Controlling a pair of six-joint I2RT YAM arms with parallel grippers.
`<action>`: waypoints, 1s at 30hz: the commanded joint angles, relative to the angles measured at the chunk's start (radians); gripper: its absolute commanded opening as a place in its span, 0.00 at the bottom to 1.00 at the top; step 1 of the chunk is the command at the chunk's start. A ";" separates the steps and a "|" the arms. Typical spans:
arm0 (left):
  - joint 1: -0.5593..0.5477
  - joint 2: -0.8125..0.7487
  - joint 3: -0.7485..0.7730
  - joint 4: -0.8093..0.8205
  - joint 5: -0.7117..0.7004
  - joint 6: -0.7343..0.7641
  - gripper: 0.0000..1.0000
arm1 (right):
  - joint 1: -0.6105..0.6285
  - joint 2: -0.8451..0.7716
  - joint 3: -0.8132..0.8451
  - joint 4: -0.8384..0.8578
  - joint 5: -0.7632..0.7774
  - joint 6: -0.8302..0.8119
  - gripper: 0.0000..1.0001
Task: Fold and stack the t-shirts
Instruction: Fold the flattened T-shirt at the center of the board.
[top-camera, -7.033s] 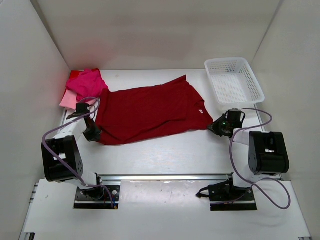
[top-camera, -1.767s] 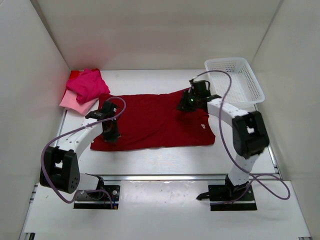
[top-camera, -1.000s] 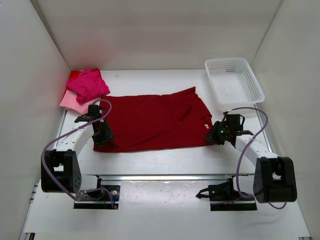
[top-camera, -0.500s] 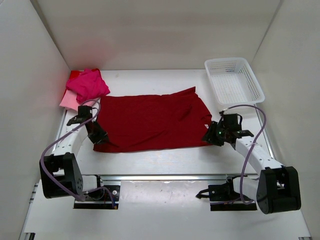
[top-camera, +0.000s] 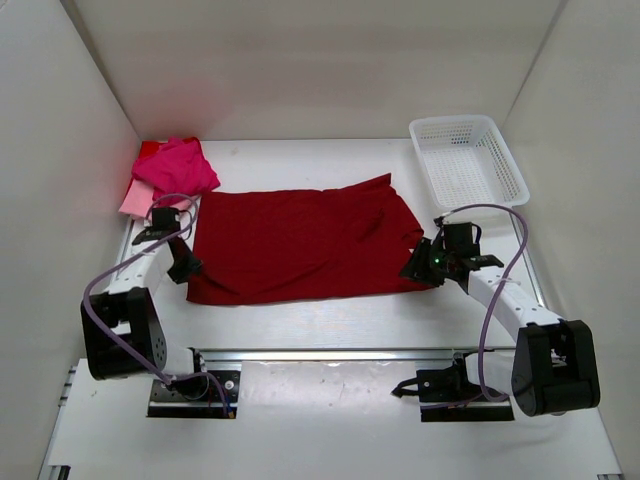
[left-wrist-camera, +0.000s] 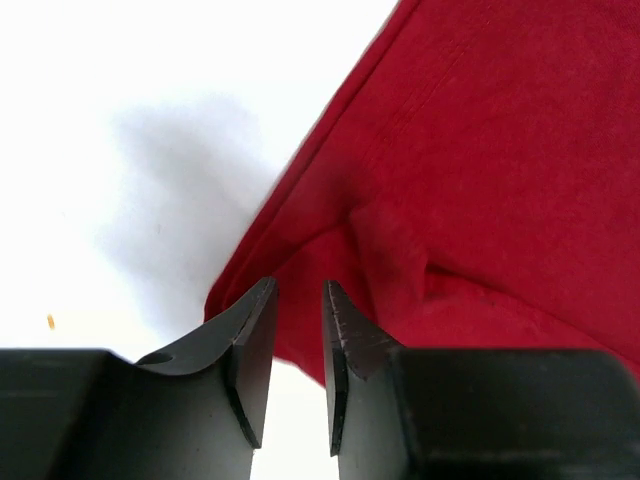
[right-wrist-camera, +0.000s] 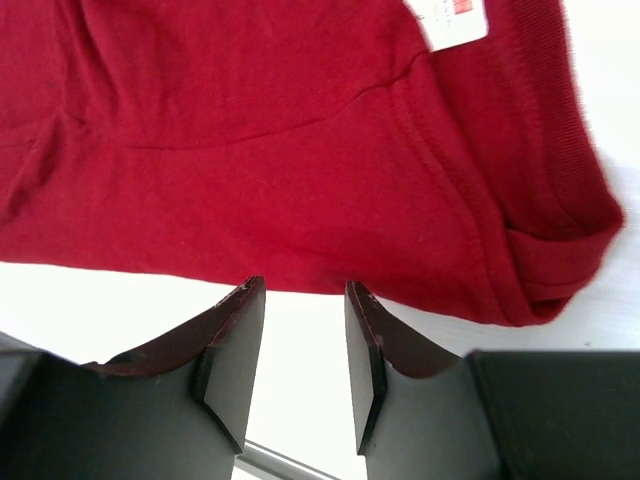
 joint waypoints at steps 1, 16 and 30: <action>-0.038 0.018 0.031 0.062 -0.085 0.092 0.36 | 0.007 -0.025 -0.018 0.045 -0.044 0.020 0.35; -0.020 0.003 -0.104 0.143 0.057 0.141 0.40 | 0.024 -0.002 -0.030 0.092 -0.089 0.013 0.38; -0.031 -0.022 -0.091 0.120 -0.018 0.137 0.50 | -0.019 0.034 -0.032 0.123 -0.116 0.003 0.42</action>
